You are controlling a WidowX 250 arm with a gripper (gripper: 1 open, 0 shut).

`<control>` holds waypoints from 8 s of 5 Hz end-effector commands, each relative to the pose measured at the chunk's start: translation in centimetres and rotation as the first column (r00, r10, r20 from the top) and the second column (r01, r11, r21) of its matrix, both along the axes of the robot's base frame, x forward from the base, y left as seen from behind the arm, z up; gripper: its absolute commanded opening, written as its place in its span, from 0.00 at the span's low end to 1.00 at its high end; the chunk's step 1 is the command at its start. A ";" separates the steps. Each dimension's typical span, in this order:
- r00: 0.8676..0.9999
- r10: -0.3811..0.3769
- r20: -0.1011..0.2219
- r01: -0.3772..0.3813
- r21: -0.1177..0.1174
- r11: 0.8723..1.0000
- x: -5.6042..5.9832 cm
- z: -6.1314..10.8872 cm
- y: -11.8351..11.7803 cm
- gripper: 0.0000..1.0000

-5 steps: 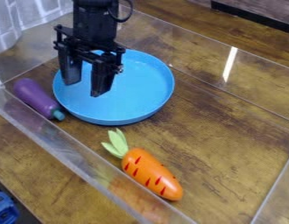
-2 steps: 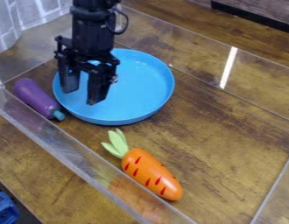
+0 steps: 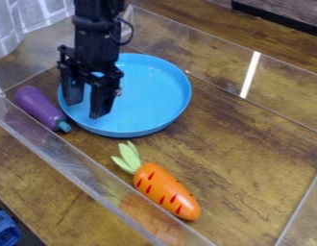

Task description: Remove the purple eggplant from the blue tray and put it on the table

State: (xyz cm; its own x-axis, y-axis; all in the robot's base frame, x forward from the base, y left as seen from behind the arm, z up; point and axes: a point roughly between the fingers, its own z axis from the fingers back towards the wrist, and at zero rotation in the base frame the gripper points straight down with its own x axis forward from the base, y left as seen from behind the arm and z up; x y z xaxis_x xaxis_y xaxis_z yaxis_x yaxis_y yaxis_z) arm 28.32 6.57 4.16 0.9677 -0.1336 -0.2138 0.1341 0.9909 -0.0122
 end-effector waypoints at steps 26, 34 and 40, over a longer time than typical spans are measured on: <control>0.993 -0.118 0.026 0.117 0.039 0.992 1.6 4.4 -1.8 1.00; 0.966 -0.253 0.054 0.253 0.018 0.967 2.6 3.9 -4.9 1.00; 0.944 -0.322 0.068 0.321 0.025 0.947 3.6 2.8 -6.3 1.00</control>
